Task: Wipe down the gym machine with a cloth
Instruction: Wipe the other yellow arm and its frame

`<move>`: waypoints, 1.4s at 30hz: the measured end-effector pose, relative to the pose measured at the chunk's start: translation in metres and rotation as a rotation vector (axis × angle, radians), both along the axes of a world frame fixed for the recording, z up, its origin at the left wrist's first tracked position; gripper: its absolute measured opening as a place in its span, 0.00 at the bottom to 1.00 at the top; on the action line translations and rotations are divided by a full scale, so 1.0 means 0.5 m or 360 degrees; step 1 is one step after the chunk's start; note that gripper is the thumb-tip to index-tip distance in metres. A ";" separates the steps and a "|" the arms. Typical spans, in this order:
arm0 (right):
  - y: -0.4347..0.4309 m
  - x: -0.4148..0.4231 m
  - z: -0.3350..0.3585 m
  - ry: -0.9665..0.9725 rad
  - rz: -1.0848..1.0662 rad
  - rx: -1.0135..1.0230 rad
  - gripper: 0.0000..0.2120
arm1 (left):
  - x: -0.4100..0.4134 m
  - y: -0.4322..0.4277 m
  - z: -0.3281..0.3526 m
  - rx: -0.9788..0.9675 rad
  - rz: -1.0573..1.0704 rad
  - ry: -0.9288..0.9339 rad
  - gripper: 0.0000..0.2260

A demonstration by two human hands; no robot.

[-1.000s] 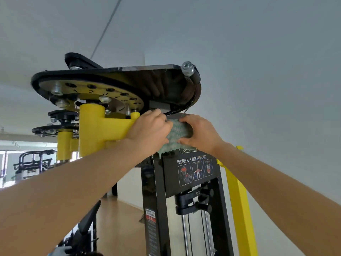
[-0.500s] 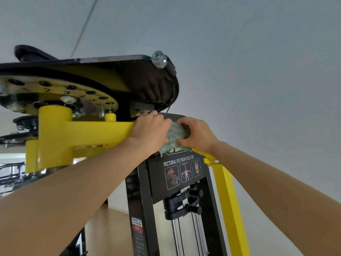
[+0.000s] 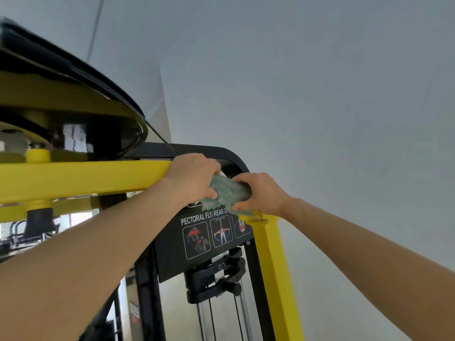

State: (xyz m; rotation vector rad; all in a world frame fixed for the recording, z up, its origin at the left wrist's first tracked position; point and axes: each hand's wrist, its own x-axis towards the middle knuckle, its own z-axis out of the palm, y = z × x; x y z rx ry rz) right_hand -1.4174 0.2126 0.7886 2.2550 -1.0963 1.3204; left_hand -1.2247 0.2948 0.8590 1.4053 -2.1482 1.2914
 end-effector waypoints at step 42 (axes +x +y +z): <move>0.123 0.105 0.235 -0.0441 0.0112 0.0292 0.04 | 0.250 0.127 -0.053 -0.0596 -0.0074 0.0244 0.28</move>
